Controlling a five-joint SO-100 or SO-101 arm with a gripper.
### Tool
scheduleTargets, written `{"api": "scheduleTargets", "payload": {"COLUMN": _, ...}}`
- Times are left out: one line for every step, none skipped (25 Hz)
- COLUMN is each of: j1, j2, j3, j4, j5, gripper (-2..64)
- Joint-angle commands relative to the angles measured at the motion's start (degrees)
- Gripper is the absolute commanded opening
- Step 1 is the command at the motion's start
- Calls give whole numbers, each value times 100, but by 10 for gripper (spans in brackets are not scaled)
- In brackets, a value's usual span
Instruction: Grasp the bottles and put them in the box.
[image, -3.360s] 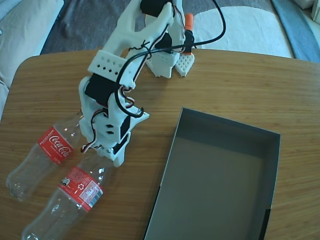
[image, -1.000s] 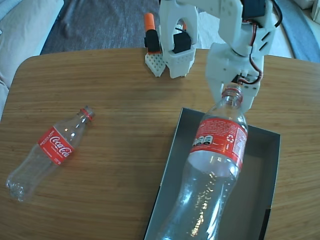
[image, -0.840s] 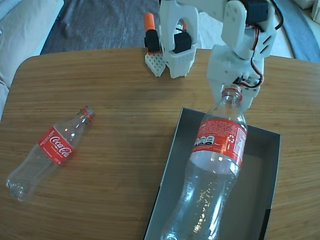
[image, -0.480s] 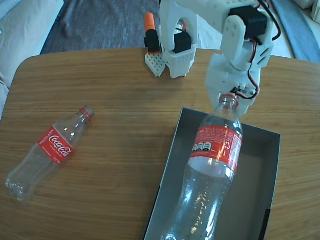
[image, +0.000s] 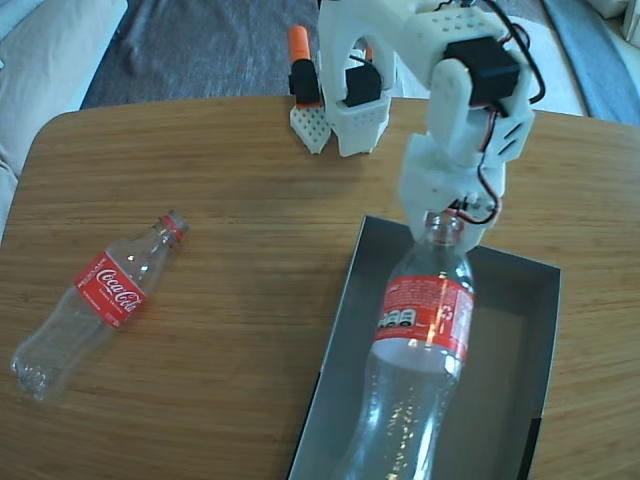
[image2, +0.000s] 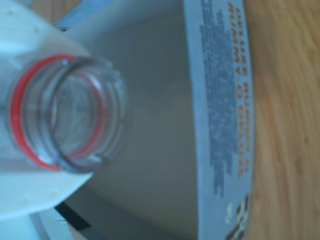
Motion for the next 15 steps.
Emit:
{"api": "scheduleTargets", "payload": {"j1": 246, "j2": 202, "j3": -9, "j4": -18, "j5": -264, "gripper": -3}}
{"api": "scheduleTargets", "payload": {"j1": 352, "j2": 202, "j3": 35, "j4": -18, "j5": -387, "gripper": -3}}
{"api": "scheduleTargets", "payload": {"j1": 457, "j2": 202, "j3": 70, "j4": -18, "j5": -501, "gripper": -3}}
{"api": "scheduleTargets", "payload": {"j1": 545, "j2": 202, "j3": 105, "j4": -18, "j5": -580, "gripper": -3}}
{"api": "scheduleTargets", "payload": {"j1": 624, "j2": 202, "j3": 123, "j4": -18, "j5": -642, "gripper": -3}}
{"api": "scheduleTargets", "payload": {"j1": 668, "j2": 202, "j3": 123, "j4": -18, "j5": -668, "gripper": -3}}
{"api": "scheduleTargets", "payload": {"j1": 703, "j2": 202, "j3": 123, "j4": -18, "j5": -668, "gripper": -3}}
{"api": "scheduleTargets", "payload": {"j1": 738, "j2": 202, "j3": 123, "j4": -18, "j5": -668, "gripper": -3}}
{"api": "scheduleTargets", "payload": {"j1": 747, "j2": 202, "j3": 132, "j4": -18, "j5": -668, "gripper": -3}}
{"api": "scheduleTargets", "payload": {"j1": 765, "j2": 202, "j3": 158, "j4": -18, "j5": -668, "gripper": -3}}
{"api": "scheduleTargets", "payload": {"j1": 791, "j2": 202, "j3": 193, "j4": -18, "j5": -668, "gripper": -3}}
{"api": "scheduleTargets", "payload": {"j1": 791, "j2": 202, "j3": 220, "j4": -18, "j5": -668, "gripper": -3}}
{"api": "scheduleTargets", "payload": {"j1": 791, "j2": 202, "j3": 229, "j4": -18, "j5": -659, "gripper": -3}}
{"api": "scheduleTargets", "payload": {"j1": 782, "j2": 202, "j3": 229, "j4": -18, "j5": -659, "gripper": -3}}
{"api": "scheduleTargets", "payload": {"j1": 756, "j2": 193, "j3": 229, "j4": -26, "j5": -650, "gripper": -3}}
